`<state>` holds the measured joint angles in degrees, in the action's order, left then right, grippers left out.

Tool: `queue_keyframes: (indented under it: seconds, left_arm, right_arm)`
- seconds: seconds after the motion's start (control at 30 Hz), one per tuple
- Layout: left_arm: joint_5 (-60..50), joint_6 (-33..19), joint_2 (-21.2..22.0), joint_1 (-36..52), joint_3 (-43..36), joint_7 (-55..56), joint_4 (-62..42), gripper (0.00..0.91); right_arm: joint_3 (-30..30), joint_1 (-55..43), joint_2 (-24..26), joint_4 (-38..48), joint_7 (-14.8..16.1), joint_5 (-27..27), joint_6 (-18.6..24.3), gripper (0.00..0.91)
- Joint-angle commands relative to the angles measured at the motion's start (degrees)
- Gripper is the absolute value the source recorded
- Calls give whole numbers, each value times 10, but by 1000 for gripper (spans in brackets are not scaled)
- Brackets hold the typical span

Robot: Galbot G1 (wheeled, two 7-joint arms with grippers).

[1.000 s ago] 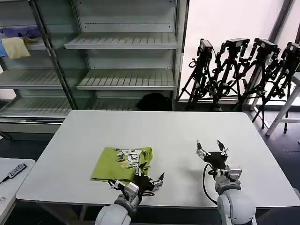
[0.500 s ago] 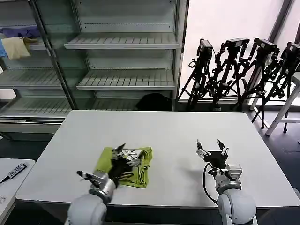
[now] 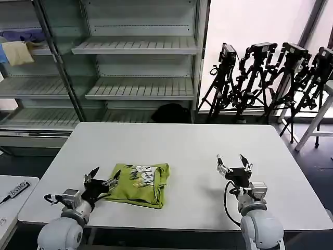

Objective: Fold and organize the clothes.

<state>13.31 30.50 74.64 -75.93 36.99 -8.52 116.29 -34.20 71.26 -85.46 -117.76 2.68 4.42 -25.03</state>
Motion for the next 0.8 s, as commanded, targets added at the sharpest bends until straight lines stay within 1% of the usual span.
queue_keyframes:
  seconds: [0.03,0.33,0.8]
  left_arm:
    - [18,25,-8,-21,27,-1,-22,907]
    - [12,25,-2,-23,22,0,-20,907]
    - [15,26,17,-15,-8,5,-30,907]
  right_arm:
    - [-1,3,1,-2,1,0,1,907]
    - [2,1,-2,-2,1,0,2,907]
    - [0,5,-3,-4,2,-1,3,907]
